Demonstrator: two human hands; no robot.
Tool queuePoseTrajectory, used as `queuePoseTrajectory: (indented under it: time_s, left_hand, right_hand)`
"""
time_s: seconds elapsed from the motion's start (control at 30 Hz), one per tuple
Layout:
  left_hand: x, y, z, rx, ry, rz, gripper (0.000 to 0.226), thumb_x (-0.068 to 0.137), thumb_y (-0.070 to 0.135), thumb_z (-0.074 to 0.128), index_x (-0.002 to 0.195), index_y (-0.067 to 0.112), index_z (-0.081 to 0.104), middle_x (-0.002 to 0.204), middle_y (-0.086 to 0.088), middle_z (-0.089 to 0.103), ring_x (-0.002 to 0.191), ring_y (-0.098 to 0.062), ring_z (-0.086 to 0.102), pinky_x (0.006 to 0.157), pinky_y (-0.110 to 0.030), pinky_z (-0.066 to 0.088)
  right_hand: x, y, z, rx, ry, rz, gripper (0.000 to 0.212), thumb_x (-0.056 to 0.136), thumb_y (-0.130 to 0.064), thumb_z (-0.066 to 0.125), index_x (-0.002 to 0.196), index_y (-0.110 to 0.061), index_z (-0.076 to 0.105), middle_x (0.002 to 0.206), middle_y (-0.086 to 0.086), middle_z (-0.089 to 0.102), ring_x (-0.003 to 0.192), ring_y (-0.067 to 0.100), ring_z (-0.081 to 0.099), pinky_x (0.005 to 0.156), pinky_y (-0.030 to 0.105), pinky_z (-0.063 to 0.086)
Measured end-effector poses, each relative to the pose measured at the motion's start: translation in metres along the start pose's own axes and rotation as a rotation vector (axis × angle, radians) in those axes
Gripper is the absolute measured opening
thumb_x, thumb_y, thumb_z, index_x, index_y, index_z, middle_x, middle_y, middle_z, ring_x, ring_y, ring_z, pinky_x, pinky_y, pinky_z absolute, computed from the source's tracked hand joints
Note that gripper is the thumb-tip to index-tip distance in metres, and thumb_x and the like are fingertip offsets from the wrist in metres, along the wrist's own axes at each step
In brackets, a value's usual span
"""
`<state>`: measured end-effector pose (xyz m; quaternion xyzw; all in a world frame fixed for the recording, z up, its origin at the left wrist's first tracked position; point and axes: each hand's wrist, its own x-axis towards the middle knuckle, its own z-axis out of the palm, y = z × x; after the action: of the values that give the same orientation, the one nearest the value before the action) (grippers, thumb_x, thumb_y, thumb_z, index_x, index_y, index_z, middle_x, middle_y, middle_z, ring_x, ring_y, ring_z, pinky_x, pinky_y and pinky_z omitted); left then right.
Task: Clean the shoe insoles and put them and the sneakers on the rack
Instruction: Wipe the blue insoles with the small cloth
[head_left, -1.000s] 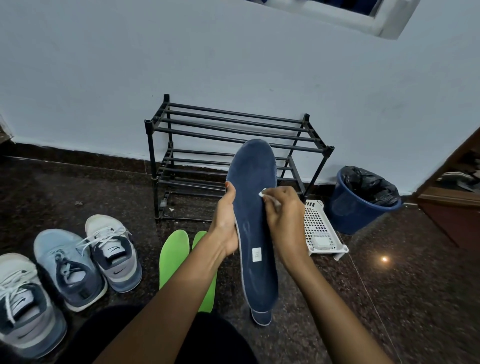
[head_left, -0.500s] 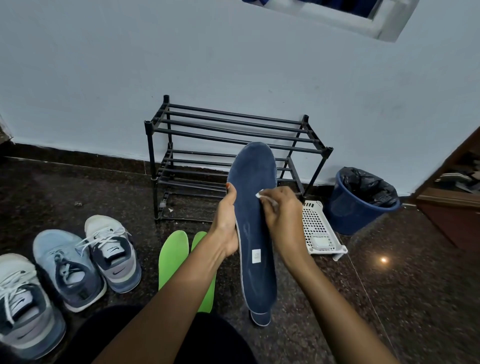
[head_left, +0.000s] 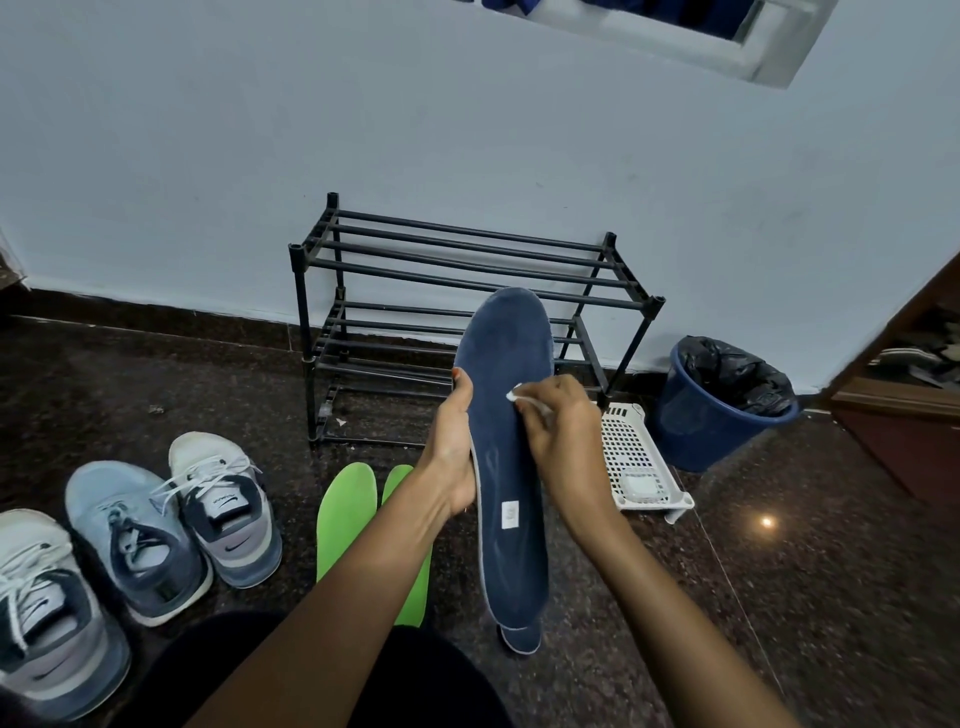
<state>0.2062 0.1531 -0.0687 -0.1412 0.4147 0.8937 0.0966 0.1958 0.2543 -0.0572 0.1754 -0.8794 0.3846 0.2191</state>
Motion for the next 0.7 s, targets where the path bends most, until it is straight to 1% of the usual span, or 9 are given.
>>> queuePoseTrajectory:
  time_s: [0.1, 0.13, 0.2, 0.27, 0.37, 0.47, 0.57, 0.63, 0.7]
  left_hand:
    - [0.003, 0.001, -0.002, -0.001, 0.023, 0.013, 0.065, 0.096, 0.057, 0.027, 0.107, 0.006, 0.066, 0.091, -0.011, 0.073, 0.086, -0.023, 0.068, 0.079, -0.034, 0.052]
    - [0.003, 0.001, -0.001, -0.001, 0.026, 0.013, 0.066, 0.096, 0.057, 0.027, 0.11, 0.005, 0.065, 0.093, -0.011, 0.072, 0.088, -0.024, 0.068, 0.081, -0.035, 0.052]
    - [0.003, -0.001, 0.001, 0.0, 0.006, 0.008, 0.065, 0.096, 0.057, 0.025, 0.102, 0.007, 0.067, 0.086, -0.01, 0.073, 0.08, -0.022, 0.068, 0.076, -0.034, 0.052]
    - [0.003, -0.002, 0.002, 0.008, -0.018, -0.001, 0.063, 0.097, 0.056, 0.024, 0.095, 0.009, 0.067, 0.08, -0.008, 0.073, 0.074, -0.02, 0.069, 0.07, -0.033, 0.052]
    - [0.002, -0.002, 0.002, 0.018, -0.041, -0.01, 0.062, 0.097, 0.055, 0.023, 0.094, 0.011, 0.066, 0.08, -0.007, 0.073, 0.071, -0.018, 0.069, 0.067, -0.032, 0.053]
    - [0.001, 0.0, 0.001, 0.032, -0.017, -0.01, 0.062, 0.097, 0.056, 0.024, 0.094, 0.01, 0.066, 0.08, -0.007, 0.074, 0.073, -0.019, 0.069, 0.068, -0.032, 0.052]
    - [0.001, 0.001, -0.001, 0.022, 0.002, 0.012, 0.066, 0.096, 0.057, 0.026, 0.107, 0.005, 0.065, 0.091, -0.011, 0.073, 0.084, -0.022, 0.069, 0.08, -0.033, 0.053]
    - [0.001, 0.002, -0.002, 0.012, 0.029, 0.015, 0.068, 0.095, 0.058, 0.028, 0.113, 0.003, 0.063, 0.099, -0.013, 0.071, 0.093, -0.025, 0.067, 0.089, -0.034, 0.051]
    - [0.001, 0.002, 0.0, 0.005, 0.006, 0.012, 0.07, 0.095, 0.059, 0.027, 0.118, 0.002, 0.061, 0.106, -0.016, 0.069, 0.101, -0.027, 0.065, 0.094, -0.037, 0.049]
  right_hand:
    - [-0.017, -0.007, 0.008, -0.008, -0.087, -0.077, 0.014, 0.082, 0.006, 0.059, 0.089, 0.002, 0.069, 0.084, 0.008, 0.056, 0.079, 0.018, 0.053, 0.074, 0.01, 0.038]
    - [-0.019, -0.007, 0.007, -0.003, -0.093, -0.083, 0.013, 0.082, 0.006, 0.059, 0.089, 0.001, 0.07, 0.084, 0.009, 0.057, 0.078, 0.017, 0.054, 0.074, 0.01, 0.038]
    - [-0.013, -0.004, 0.002, 0.021, -0.068, -0.055, 0.013, 0.082, 0.005, 0.06, 0.089, 0.001, 0.07, 0.083, 0.006, 0.056, 0.076, 0.014, 0.053, 0.074, 0.005, 0.037]
    - [-0.001, 0.001, -0.004, 0.04, -0.009, 0.006, 0.013, 0.084, 0.004, 0.059, 0.089, 0.0, 0.069, 0.086, 0.008, 0.056, 0.077, 0.013, 0.054, 0.074, 0.004, 0.038]
    - [0.009, 0.005, -0.006, 0.041, 0.056, 0.093, 0.014, 0.086, 0.003, 0.056, 0.092, 0.0, 0.068, 0.092, 0.012, 0.057, 0.08, 0.014, 0.053, 0.072, -0.002, 0.034]
    - [0.002, 0.0, -0.001, 0.022, 0.028, 0.069, 0.014, 0.086, 0.002, 0.056, 0.093, 0.0, 0.068, 0.089, 0.01, 0.055, 0.08, 0.014, 0.052, 0.073, -0.001, 0.033]
    - [-0.014, -0.01, 0.007, 0.051, -0.066, -0.002, 0.014, 0.084, 0.004, 0.058, 0.091, 0.001, 0.069, 0.088, 0.01, 0.056, 0.079, 0.013, 0.053, 0.075, 0.003, 0.037]
    - [-0.02, -0.014, 0.007, 0.055, -0.1, -0.044, 0.013, 0.082, 0.006, 0.059, 0.09, 0.002, 0.069, 0.086, 0.012, 0.058, 0.077, 0.013, 0.052, 0.075, 0.002, 0.036]
    - [-0.016, -0.013, 0.004, 0.035, -0.101, -0.067, 0.013, 0.081, 0.006, 0.06, 0.089, 0.001, 0.07, 0.084, 0.009, 0.057, 0.077, 0.014, 0.052, 0.074, 0.001, 0.035]
